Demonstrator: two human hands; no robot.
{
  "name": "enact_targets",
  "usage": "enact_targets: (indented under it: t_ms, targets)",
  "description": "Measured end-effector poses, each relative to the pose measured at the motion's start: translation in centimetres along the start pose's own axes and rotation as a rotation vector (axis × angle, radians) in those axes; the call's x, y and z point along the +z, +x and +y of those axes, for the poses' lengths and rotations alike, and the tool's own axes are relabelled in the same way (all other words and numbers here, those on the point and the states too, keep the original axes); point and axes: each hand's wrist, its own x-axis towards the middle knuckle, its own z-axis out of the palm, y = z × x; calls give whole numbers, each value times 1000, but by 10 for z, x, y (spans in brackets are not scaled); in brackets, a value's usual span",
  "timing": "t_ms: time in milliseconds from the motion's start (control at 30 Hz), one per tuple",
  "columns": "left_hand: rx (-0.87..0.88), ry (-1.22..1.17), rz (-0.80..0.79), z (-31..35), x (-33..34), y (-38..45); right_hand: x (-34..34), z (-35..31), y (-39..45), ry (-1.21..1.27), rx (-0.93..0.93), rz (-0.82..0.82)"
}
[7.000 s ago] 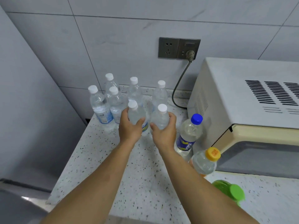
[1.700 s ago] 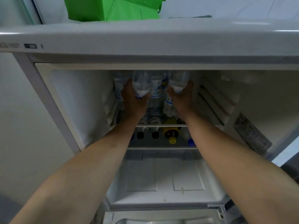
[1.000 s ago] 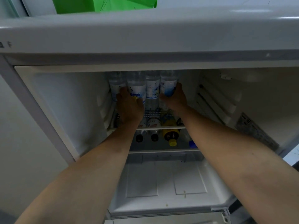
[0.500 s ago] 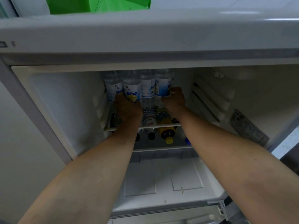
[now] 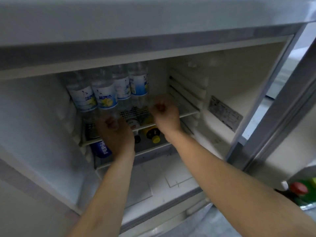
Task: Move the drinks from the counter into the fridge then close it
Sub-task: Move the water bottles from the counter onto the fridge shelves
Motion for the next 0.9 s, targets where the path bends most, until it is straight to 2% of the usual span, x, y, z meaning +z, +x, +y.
enact_targets:
  t_ms: [133, 233, 333, 567, 733, 900]
  targets:
    - [105, 122, -79, -6, -16, -48, -40, 11, -45, 107, 60, -2]
    - [122, -13, -223, -3, -17, -92, -82, 23, -80, 123, 88, 42]
    - [131, 32, -407, -8, -14, -137, -129, 35, -118, 144, 143, 99]
    - [6, 99, -703, -33, -17, -290, -280, 76, -243, 87, 280, 430]
    - [-46, 107, -935, -54, -44, -398, -384, 106, -361, 34, 474, 696]
    - [-96, 274, -1184, -85, -75, -466, -449, 133, -468, 24, 677, 897]
